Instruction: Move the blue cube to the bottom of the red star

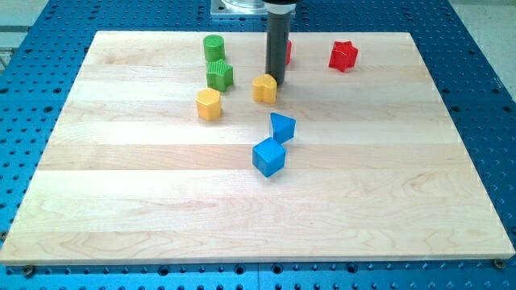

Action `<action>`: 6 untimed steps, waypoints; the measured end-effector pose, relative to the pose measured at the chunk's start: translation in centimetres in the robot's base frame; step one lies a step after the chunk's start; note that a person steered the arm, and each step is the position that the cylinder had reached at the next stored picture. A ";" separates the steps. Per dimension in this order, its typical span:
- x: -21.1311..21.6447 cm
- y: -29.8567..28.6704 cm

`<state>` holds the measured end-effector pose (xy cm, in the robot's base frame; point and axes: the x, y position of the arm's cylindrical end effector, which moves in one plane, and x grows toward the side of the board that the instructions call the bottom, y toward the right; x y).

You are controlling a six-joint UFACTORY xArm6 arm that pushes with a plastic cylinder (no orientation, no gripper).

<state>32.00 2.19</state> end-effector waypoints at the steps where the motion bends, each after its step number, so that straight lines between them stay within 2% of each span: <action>1: 1.7 -2.8; 3: 3.4 1.9; 4: 1.8 2.2; 5: 6.0 9.2; 6: 17.4 7.5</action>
<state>49.44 9.72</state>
